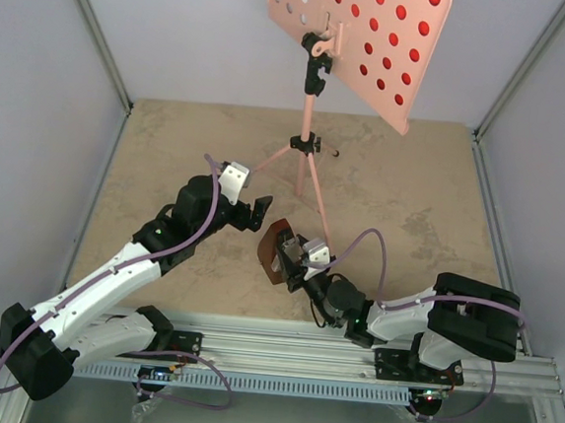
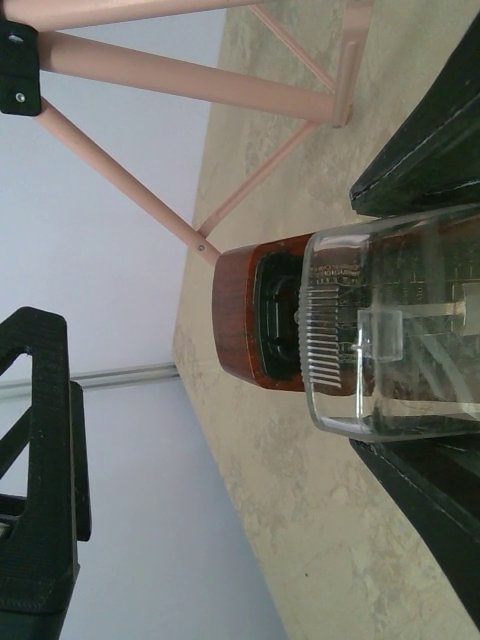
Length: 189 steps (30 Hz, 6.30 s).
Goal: Pack up the instrument practice props
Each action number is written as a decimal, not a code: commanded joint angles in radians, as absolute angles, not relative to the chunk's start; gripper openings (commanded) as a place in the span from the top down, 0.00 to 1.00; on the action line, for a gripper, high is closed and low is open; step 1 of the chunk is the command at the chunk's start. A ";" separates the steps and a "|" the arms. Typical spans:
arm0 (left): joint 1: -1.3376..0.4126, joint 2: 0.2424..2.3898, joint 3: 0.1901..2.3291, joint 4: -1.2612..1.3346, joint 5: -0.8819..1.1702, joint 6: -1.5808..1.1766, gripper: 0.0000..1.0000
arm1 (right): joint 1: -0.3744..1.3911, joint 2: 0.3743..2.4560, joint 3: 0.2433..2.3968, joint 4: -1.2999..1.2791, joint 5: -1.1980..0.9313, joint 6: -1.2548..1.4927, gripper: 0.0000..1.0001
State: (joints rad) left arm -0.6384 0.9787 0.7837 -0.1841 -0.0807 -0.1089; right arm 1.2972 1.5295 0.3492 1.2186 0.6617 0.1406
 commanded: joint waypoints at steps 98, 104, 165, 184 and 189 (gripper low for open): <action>-0.741 1.138 0.841 -0.275 0.243 -0.005 0.40 | 0.793 0.485 0.191 0.180 0.289 0.229 0.02; -0.741 1.142 0.842 -0.277 0.250 -0.003 0.57 | 0.790 0.473 0.188 0.172 0.291 0.233 0.02; -0.943 1.065 0.919 -0.395 -0.236 -0.514 0.15 | 0.784 0.419 0.169 0.101 0.400 0.285 0.02; -0.638 1.016 0.935 -0.242 0.142 -0.133 0.01 | 1.064 0.769 0.216 0.242 0.129 0.563 0.06; -0.637 0.996 0.871 -0.234 0.029 -0.089 0.01 | 1.177 0.971 0.255 0.339 0.245 0.588 0.06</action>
